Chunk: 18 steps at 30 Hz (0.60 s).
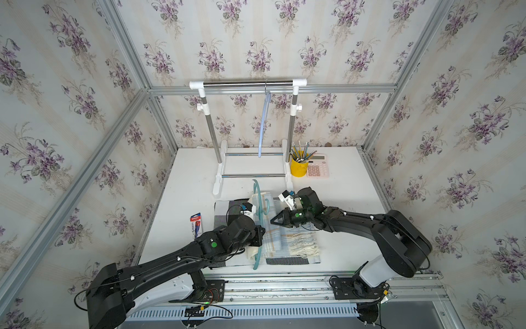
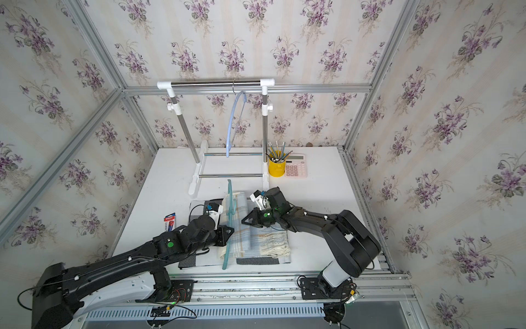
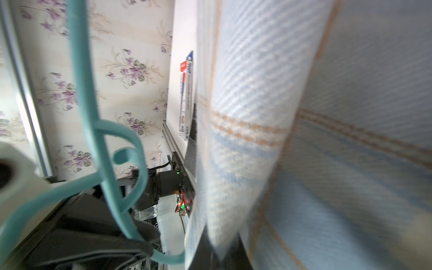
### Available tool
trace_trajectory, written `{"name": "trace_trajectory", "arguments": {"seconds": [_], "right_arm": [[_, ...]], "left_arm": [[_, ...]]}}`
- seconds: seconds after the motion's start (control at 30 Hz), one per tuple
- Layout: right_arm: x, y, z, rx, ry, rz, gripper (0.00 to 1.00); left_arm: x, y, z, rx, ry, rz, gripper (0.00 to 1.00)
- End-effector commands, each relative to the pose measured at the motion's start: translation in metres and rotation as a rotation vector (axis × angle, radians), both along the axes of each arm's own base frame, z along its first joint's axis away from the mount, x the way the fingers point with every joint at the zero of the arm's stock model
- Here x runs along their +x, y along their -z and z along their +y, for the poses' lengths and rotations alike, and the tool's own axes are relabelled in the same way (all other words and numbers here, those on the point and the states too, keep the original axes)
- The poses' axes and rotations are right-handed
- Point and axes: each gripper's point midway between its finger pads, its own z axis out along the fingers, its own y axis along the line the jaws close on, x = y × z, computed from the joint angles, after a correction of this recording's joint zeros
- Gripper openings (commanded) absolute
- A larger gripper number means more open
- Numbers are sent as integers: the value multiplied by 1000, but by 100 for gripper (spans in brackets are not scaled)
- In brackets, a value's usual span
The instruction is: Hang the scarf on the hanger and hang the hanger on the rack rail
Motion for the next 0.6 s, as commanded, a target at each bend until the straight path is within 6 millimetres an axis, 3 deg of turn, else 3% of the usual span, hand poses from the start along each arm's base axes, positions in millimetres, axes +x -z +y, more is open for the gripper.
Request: {"name": "trace_trajectory", "arguments": {"seconds": [0.0,0.17,0.47,0.57], "right_arm": [[-1,-9,-21,-27,6,-40,0],[13,-3,-82,-34,152,-12,0],[13,34,-118,-144,290,8,0],[19,29,-123,-135,313,5,0]], "left_arm": [[0,-24,-2,-91,-22,-9,0],[2,-41,-3,-204,-27,-47,0],[16,-5,-15,-272,-24,20,0],[20,-14,-19,-283,-10,17,0]]}}
